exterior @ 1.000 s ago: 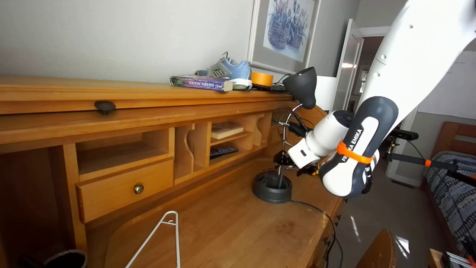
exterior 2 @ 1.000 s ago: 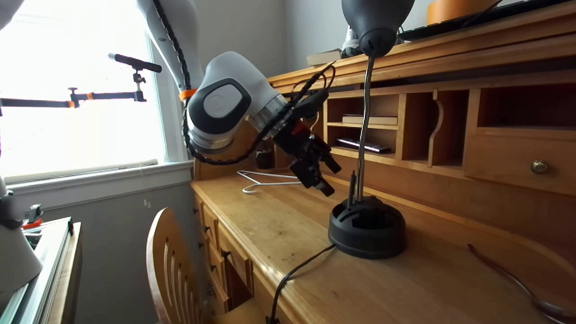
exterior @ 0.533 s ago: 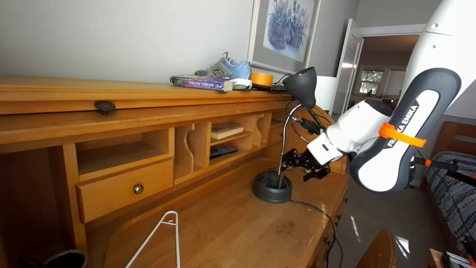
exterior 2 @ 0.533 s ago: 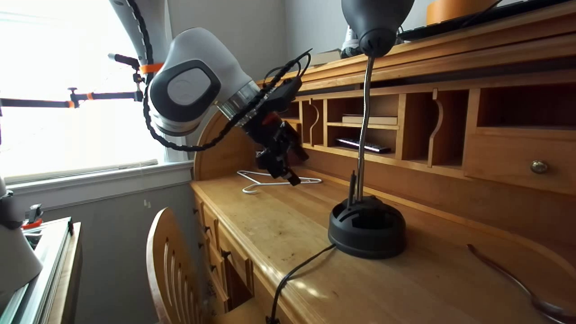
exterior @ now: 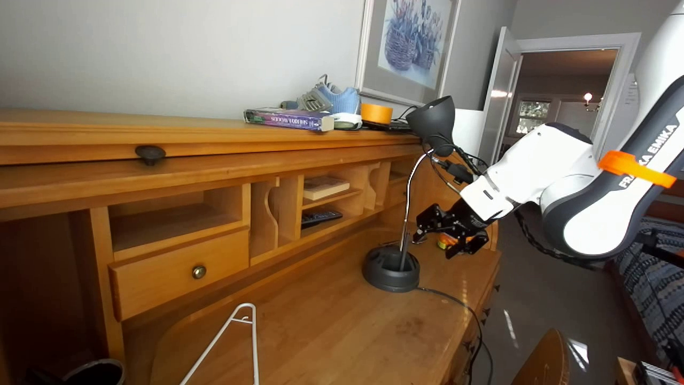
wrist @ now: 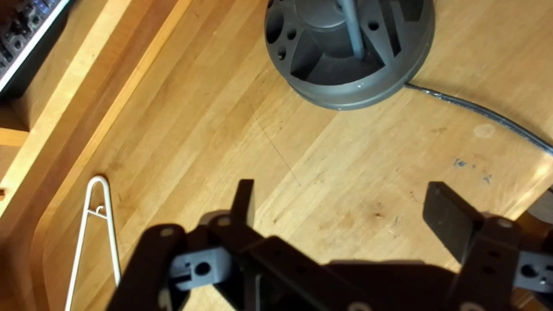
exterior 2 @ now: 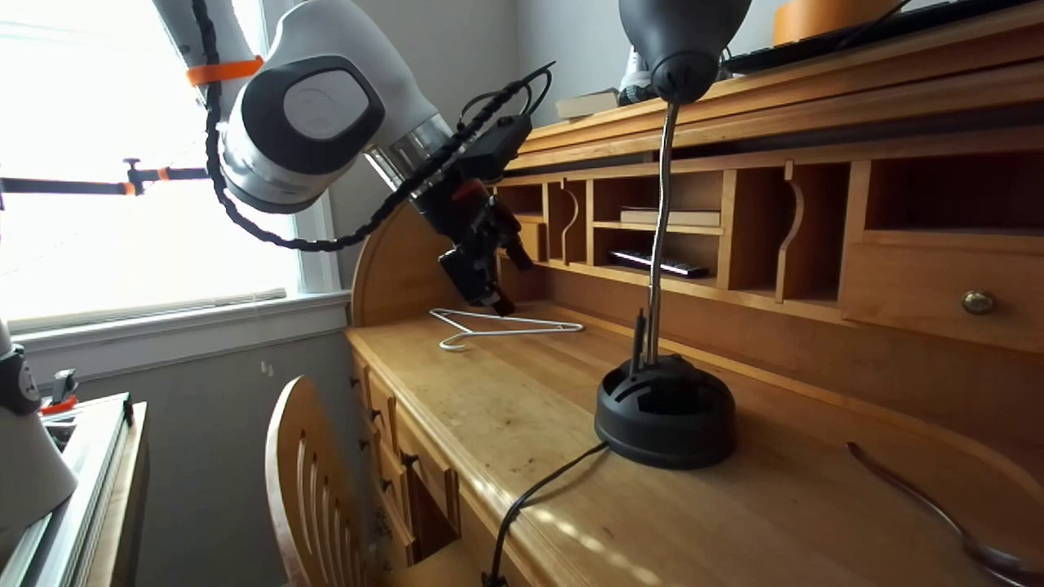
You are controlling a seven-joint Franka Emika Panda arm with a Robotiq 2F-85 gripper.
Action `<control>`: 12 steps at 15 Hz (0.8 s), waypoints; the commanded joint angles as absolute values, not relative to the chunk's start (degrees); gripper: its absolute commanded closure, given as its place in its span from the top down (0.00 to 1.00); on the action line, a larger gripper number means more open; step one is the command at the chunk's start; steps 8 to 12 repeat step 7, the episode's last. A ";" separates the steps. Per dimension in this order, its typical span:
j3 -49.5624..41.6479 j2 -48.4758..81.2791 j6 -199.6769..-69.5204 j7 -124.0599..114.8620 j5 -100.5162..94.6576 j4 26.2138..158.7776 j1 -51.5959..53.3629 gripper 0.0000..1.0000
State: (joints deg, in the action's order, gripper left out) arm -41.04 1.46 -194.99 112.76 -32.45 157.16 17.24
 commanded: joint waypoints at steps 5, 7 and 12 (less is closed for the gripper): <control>-32.29 0.16 -194.50 104.82 -41.18 157.13 7.50 1.00; -32.29 0.16 -194.50 104.80 -41.22 157.13 7.50 1.00; -32.29 0.16 -194.50 104.80 -41.22 157.13 7.50 1.00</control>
